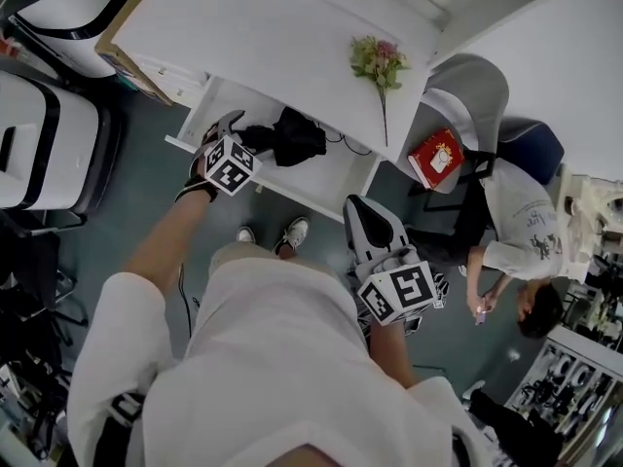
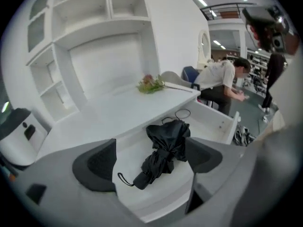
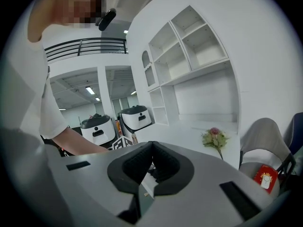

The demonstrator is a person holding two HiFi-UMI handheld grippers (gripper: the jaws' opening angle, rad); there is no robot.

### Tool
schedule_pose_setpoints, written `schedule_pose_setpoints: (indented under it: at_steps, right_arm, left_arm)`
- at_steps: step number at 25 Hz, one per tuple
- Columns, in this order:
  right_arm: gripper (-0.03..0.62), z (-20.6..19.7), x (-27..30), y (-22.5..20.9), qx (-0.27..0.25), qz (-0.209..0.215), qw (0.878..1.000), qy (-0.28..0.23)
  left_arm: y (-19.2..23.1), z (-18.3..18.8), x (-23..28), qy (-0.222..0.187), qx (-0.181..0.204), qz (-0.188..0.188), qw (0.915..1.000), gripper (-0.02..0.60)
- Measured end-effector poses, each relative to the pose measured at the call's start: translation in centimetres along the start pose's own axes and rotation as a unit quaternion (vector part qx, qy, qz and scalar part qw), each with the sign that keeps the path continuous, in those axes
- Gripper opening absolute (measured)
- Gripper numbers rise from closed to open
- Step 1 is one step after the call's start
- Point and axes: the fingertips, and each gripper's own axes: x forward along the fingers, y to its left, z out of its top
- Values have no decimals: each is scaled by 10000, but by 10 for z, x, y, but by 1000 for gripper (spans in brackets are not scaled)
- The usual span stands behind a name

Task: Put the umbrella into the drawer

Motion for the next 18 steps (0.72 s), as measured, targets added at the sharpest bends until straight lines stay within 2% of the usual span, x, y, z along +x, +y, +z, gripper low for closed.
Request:
schedule_pose_setpoints:
  at_steps: [3,4,5,7,12,15,18]
  right_arm:
    - [2,2,4,20,-91,67,9999,-37]
    - [2,4,5,25,-118,74,9999,-54]
    - [2,5,6,29,-148,81,9998,-68]
    - [2,7,8,37,-220,109,9997,-88]
    - [2,12,12,53,-304,26,9994,-179]
    - [2,15,15,61,-363,-9,9990,-246]
    - [2,19,19,69,-400,-20,9987,-328]
  left_arm:
    - [13,5,-38,-455,-522,245,9973,399]
    - [17,5,-49,-597,-687,317,9953,362]
    - [20,5,-60,-742,-846,380,9929,298]
    - [26,6,-82,-994,-1095,484,9878,270]
    - [39,13,-142,-1552,-1569,724,9727,191]
    - [47,12,-176,-1818,-1688,873,9648,71]
    - [53,9,-200,-2018,-1838,920,9576,56]
